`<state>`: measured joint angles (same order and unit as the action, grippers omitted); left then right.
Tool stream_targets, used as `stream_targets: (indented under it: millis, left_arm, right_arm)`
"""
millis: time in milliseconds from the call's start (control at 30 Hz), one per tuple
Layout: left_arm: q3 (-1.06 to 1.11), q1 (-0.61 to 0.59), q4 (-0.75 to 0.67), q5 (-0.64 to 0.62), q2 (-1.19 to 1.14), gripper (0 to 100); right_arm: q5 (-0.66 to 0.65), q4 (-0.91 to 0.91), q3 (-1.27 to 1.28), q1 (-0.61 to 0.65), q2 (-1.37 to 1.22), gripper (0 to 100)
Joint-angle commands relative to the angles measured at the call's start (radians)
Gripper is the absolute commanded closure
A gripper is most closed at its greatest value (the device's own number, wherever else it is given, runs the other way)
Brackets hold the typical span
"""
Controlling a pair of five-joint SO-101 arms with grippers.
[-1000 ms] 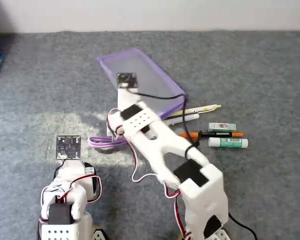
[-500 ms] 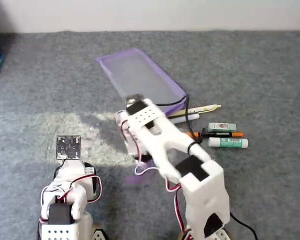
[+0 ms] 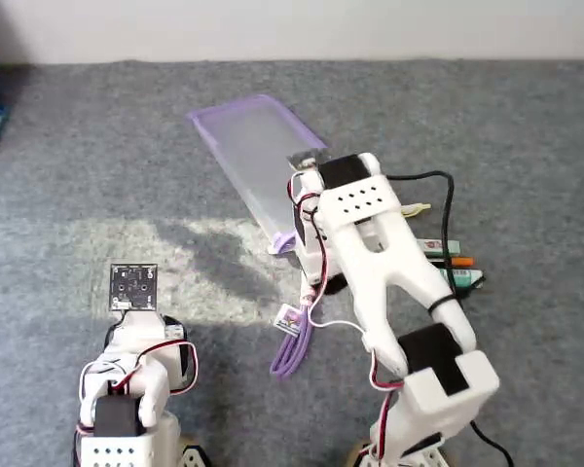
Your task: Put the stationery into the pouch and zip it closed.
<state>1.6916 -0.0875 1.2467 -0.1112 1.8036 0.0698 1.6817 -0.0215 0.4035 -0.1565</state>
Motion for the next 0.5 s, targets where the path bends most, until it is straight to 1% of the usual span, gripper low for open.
stream_targets:
  millis: [0,67,100,300,467]
  left_arm:
    - [-0.008,0.003,0.003,-0.011,0.009,99]
    - [-0.008,0.003,0.003,-0.011,0.009,99]
    - [-0.008,0.003,0.003,-0.011,0.009,99]
    - [-0.008,0.003,0.003,-0.011,0.009,99]
    - [-0.008,0.003,0.003,-0.011,0.009,99]
  right_arm:
    - [0.089,-0.064,-0.017,0.021,0.036,85.0]
    - [0.132,-0.087,-0.017,0.053,0.001,78.3]
    - [0.152,-0.097,-0.017,0.071,-0.018,76.9]
    - [0.229,-0.2,-0.017,0.154,-0.117,76.8]
    - [0.227,-0.286,-0.017,0.131,-0.213,76.8]
